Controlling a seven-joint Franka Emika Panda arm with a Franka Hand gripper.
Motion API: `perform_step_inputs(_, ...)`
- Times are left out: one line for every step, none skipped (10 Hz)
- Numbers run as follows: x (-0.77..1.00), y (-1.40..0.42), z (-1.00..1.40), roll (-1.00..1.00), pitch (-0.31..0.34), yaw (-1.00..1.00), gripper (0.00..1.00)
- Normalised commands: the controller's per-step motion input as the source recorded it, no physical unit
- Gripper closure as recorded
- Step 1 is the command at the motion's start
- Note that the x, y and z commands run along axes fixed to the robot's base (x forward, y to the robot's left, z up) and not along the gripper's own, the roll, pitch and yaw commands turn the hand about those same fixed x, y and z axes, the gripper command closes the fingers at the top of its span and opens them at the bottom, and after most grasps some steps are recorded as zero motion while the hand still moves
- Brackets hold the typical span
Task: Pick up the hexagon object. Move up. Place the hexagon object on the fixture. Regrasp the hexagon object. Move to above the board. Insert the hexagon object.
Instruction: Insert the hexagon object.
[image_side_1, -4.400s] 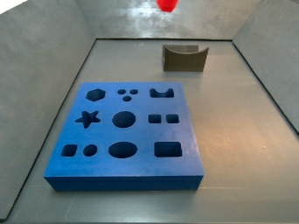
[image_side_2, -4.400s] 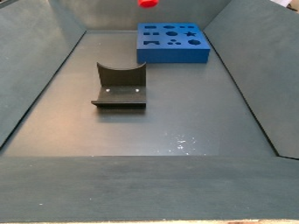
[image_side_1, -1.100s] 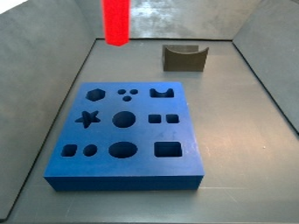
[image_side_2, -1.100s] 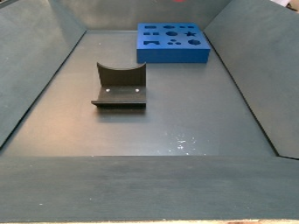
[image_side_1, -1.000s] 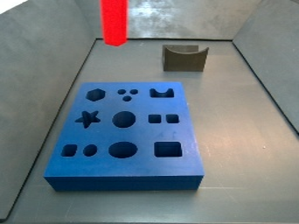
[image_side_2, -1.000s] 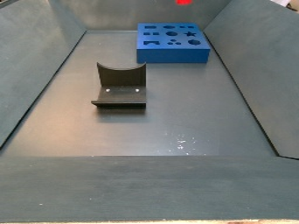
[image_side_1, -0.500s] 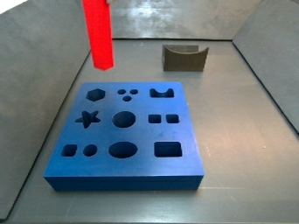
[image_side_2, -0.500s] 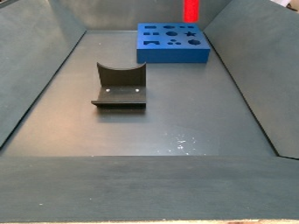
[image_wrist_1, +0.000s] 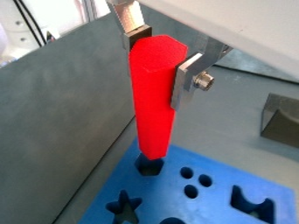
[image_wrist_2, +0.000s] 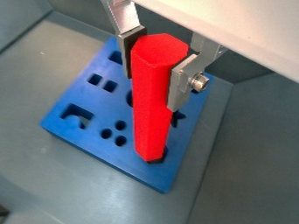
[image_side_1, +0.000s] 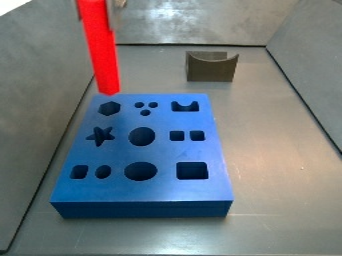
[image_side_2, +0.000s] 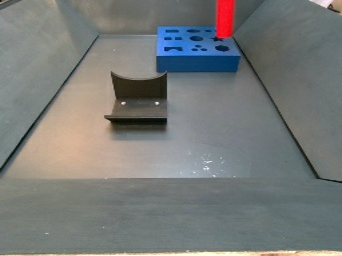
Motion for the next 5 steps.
perform_step_inputs(0.00,0.00,0.00,0.00,-0.014,0.00,1.00)
perform_step_inputs(-0.07,-0.16,-0.33,0.00,-0.006,-0.03,1.00)
perform_step_inputs(-0.10,-0.19,-0.41,0.00,0.000,-0.07,1.00)
perform_step_inputs(-0.09,-0.16,-0.36,0.00,-0.020,-0.06,1.00)
perform_step_inputs(0.00,-0.03,-0.05,-0.03,-0.021,0.00,1.00)
